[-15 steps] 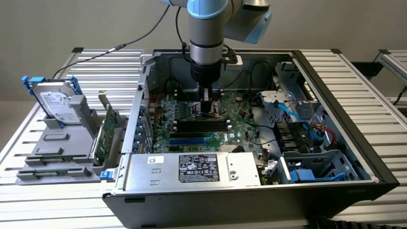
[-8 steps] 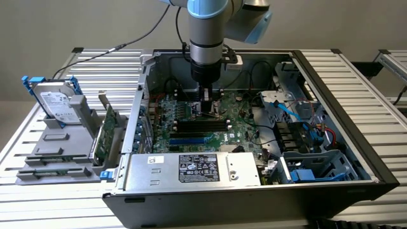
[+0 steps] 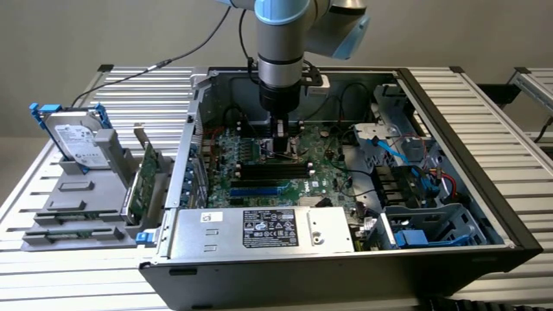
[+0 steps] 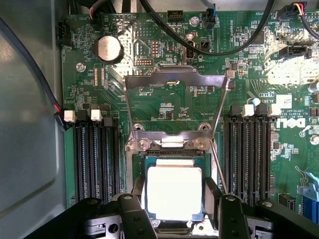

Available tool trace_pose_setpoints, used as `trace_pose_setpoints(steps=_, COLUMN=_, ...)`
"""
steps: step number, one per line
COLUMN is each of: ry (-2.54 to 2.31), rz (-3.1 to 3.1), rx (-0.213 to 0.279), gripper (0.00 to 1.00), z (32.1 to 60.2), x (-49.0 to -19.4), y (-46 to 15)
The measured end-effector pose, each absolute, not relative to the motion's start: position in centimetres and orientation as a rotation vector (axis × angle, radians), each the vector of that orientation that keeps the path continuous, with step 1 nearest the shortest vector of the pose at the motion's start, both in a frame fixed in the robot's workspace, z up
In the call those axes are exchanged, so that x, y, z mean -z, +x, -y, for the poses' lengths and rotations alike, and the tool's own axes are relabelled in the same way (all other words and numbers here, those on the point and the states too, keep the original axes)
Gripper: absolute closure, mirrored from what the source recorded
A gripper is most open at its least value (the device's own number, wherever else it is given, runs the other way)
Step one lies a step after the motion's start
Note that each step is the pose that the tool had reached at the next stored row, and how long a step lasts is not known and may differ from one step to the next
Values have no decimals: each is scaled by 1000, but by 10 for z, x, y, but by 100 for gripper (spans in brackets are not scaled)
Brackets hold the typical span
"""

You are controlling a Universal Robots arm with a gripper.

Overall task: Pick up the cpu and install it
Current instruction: 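Place the cpu into insertion slot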

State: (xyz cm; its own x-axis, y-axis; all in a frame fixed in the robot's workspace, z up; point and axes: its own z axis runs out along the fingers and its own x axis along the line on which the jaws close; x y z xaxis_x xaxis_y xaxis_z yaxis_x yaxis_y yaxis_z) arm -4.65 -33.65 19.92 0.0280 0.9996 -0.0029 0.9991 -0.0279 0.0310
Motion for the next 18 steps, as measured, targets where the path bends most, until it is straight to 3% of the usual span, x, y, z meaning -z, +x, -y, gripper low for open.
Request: trace_pose_setpoints(steps=18, ry=2229, rz=-2170, rx=-21, gripper=45, z=335, x=-198, y=-47)
